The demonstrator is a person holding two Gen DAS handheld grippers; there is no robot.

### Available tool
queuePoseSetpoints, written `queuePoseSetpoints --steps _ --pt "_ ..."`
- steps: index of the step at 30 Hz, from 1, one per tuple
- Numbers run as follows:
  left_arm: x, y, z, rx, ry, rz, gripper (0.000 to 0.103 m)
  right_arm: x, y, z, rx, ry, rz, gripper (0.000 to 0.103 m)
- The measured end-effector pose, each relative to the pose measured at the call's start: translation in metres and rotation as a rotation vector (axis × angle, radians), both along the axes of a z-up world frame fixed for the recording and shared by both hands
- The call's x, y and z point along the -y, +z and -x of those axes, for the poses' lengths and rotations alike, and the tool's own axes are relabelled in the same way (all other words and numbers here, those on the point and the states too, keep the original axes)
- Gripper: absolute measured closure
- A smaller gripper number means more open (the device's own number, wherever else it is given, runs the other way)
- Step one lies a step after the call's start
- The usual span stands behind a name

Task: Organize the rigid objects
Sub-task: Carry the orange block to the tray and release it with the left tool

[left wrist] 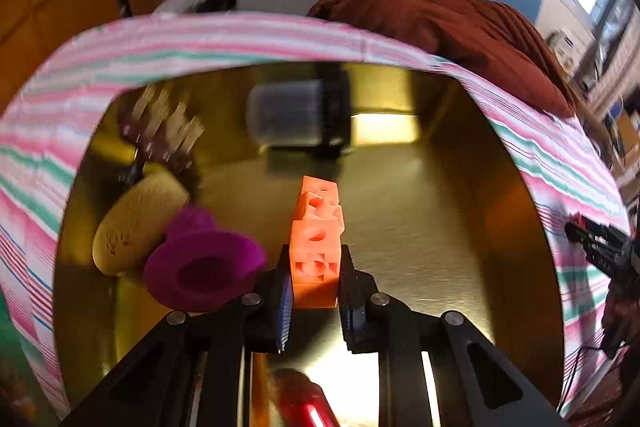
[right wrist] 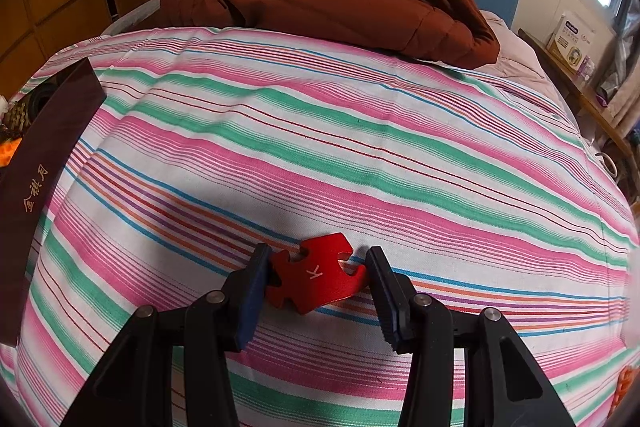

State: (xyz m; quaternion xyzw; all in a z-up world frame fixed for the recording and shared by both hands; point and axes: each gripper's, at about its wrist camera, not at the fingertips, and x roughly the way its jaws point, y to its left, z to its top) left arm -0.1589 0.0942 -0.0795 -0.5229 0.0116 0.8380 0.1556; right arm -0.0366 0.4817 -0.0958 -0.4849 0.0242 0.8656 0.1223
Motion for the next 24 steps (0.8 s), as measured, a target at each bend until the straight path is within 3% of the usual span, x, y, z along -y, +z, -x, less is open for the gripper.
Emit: queuePoseSetpoints --steps 3,5,11,18,24 --pt "0.013 -0.002 0.003 0.021 0.024 -0.053 0.083 -0.002 0.0 0.0 0.001 0.0 0.001 0.054" --pt "0.017 0.0 0.004 0.026 0.035 -0.063 0.072 -0.002 0.0 0.001 0.001 0.0 0.002 0.054" --pt "0.028 0.006 -0.005 0.022 0.062 -0.09 0.068 -0.002 -0.001 0.001 -0.002 -0.003 0.008 0.054" --pt "0.034 0.032 -0.035 -0.102 0.061 -0.069 0.067 0.0 -0.001 0.001 -0.003 -0.009 0.006 0.054" --pt "0.032 0.047 -0.06 -0.199 0.042 0.024 0.067 0.001 -0.001 0.002 0.007 -0.015 -0.006 0.055"
